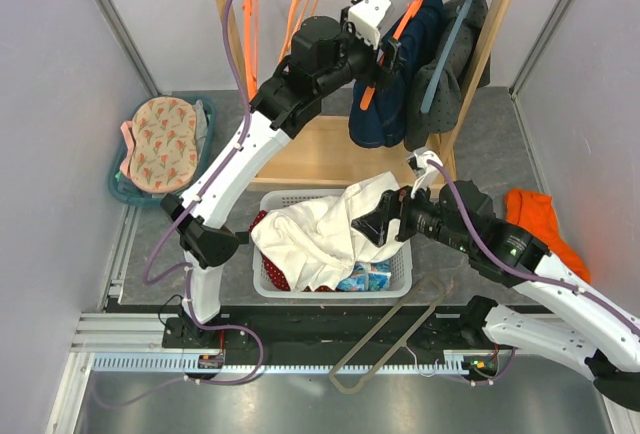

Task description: Remove the skirt from the hanger

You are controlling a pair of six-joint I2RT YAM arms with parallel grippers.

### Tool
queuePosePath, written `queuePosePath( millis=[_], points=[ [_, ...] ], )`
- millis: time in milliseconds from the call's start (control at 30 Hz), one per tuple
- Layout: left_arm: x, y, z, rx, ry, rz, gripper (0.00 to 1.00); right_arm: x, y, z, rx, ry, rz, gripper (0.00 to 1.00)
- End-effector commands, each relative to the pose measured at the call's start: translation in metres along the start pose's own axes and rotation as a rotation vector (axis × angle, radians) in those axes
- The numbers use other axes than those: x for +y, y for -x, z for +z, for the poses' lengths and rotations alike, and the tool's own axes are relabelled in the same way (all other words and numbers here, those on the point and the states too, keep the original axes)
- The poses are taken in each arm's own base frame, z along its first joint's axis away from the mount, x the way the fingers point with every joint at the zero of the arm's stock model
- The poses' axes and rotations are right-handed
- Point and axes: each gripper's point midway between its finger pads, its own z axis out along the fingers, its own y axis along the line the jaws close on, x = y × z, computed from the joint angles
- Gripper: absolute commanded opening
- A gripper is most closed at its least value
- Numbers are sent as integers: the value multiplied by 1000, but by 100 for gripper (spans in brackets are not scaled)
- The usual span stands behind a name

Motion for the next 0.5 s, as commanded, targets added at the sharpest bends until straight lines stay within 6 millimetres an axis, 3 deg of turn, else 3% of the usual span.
queuePosePath(
  millis=[0,67,133,200,333,433,467],
  points=[
    [-1,35,3,-116,17,58,58,6,13,-2,-58,21,4,96],
    [1,32,8,-115,28,68,33,10,24,-7,-96,31,2,95],
    [4,33,8,-120,36,91,21,13,37,-16,-150,36,0,95],
    [5,32,8,-117,37,112,17,16,47,-24,-187,40,-10,94],
    [20,48,-3,-143,97,147,10,16,61,-33,-244,27,-24,93],
    [43,69,-25,-175,181,173,4,17,66,-34,-261,27,-29,93],
    [48,85,-39,-204,205,179,4,17,65,-33,-262,29,-30,92]
  ],
)
